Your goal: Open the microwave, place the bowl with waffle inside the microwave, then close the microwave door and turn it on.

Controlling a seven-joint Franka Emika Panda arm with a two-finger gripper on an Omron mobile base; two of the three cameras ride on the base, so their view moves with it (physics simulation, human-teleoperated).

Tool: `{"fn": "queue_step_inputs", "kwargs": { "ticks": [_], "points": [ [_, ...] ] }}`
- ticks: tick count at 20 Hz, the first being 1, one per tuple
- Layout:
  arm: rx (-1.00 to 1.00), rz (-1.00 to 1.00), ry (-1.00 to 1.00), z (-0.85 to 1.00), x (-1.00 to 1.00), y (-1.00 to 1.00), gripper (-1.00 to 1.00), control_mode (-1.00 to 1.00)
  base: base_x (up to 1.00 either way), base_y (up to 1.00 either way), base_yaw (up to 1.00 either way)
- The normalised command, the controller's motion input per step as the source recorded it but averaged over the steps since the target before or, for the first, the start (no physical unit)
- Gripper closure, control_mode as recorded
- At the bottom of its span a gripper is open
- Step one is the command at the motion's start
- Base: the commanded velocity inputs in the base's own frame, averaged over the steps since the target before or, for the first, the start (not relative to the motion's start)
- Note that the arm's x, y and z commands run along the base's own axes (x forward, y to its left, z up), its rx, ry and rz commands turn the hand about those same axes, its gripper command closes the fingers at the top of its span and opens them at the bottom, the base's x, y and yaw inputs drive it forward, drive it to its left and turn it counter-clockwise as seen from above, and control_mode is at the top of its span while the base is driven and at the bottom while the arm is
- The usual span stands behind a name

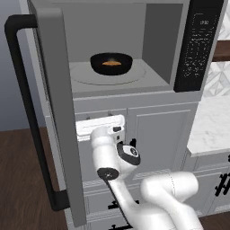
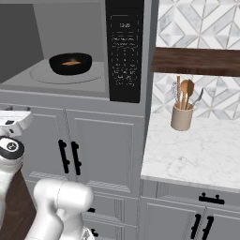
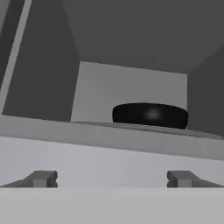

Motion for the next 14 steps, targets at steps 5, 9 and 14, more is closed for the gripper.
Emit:
{"fn": "queue_step_inputs", "kwargs": {
  "ticks": [5,9,14],
  "points": [
    [-0.17,0.00,-0.15,-0.31,0.10,0.76,-1.00,-1.00,0.00,0.00,0.00],
    [-0.11,0.00,-0.16,-0.26,0.01,0.79,-1.00,-1.00,0.00,0.00,0.00],
    [-0.10,0.00,-0.18,-0.21,0.00,0.83,-1.00,-1.00,0.00,0.00,0.00]
  ]
}}
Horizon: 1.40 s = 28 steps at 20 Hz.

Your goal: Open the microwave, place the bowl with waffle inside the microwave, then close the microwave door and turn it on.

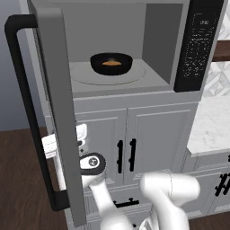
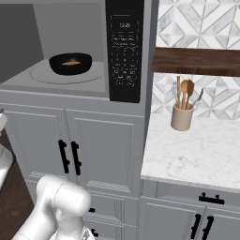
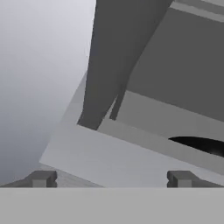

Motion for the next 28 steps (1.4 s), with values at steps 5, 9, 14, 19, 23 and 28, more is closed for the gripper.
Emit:
{"fn": "queue_step_inputs", "kwargs": {
  "ticks": [5,9,14,19,23,28],
  "points": [
    [-0.04,-0.01,-0.13,-0.37,0.08,0.77,-1.00,-1.00,0.00,0.00,0.00],
    [0.00,-0.01,-0.14,-0.49,0.21,0.50,-1.00,-1.00,0.00,0.00,0.00],
    [0.00,0.00,-0.21,-0.24,0.09,0.49,-1.00,-1.00,0.00,0.00,0.00],
    [0.00,-0.06,-0.26,0.00,-0.17,0.54,-1.00,-1.00,0.00,0.00,0.00],
    [0.00,-0.18,-0.25,-0.05,-0.27,0.24,-1.00,-1.00,0.00,0.00,0.00],
    [0.08,-0.22,-0.29,0.00,-0.35,0.20,-1.00,-1.00,0.00,0.00,0.00]
  ]
}}
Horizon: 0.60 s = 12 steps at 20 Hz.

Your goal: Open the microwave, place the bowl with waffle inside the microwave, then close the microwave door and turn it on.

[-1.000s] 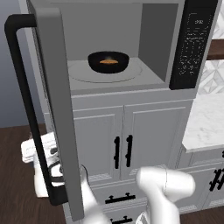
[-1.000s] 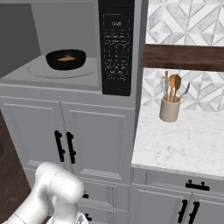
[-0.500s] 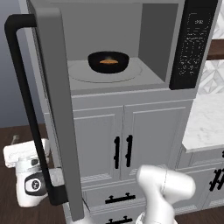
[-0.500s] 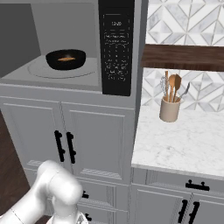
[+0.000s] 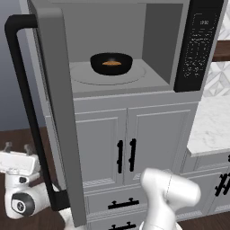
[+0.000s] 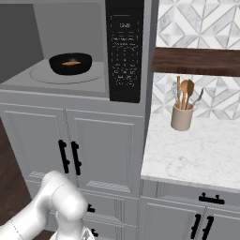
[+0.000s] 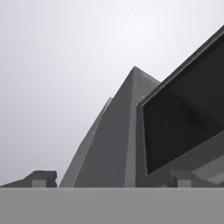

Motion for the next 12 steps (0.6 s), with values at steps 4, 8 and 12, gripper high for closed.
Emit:
{"fn": "queue_step_inputs", "kwargs": {
  "ticks": [4,8,12],
  "points": [
    [0.10,-0.25,-0.31,0.02,-0.49,0.33,-1.00,-1.00,0.00,0.00,0.00],
    [0.10,-0.26,-0.33,0.14,-0.44,0.15,-1.00,-1.00,0.00,0.00,0.00],
    [0.17,-0.15,-0.37,0.17,-0.33,0.00,-1.00,-1.00,0.00,0.00,0.00]
  ]
}}
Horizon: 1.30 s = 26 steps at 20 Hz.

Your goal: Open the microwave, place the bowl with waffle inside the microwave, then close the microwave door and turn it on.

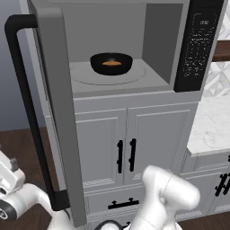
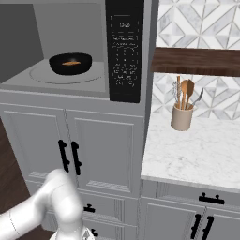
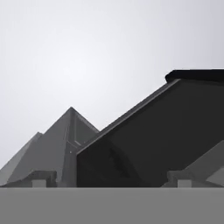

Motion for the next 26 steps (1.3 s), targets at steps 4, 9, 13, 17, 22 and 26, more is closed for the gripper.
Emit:
{"fn": "queue_step_inputs", "kwargs": {
  "ticks": [4,9,13,17,22,26],
  "points": [
    [0.25,-0.01,-0.37,0.00,-0.31,-0.02,-1.00,-1.00,0.00,0.00,0.00],
    [0.29,0.00,-0.36,0.05,-0.49,-0.16,-1.00,-1.00,0.00,0.00,0.00],
    [0.35,0.00,-0.20,0.20,-0.14,-0.48,-1.00,-1.00,0.00,0.00,0.00],
    [0.35,0.00,-0.09,0.27,0.00,-0.63,-1.00,-1.00,0.00,0.00,0.00],
    [0.26,0.04,-0.02,0.14,0.12,-0.55,-1.00,-1.00,0.00,0.00,0.00],
    [0.19,0.08,-0.04,0.04,0.14,-0.47,-1.00,-1.00,0.00,0.00,0.00]
  ]
}}
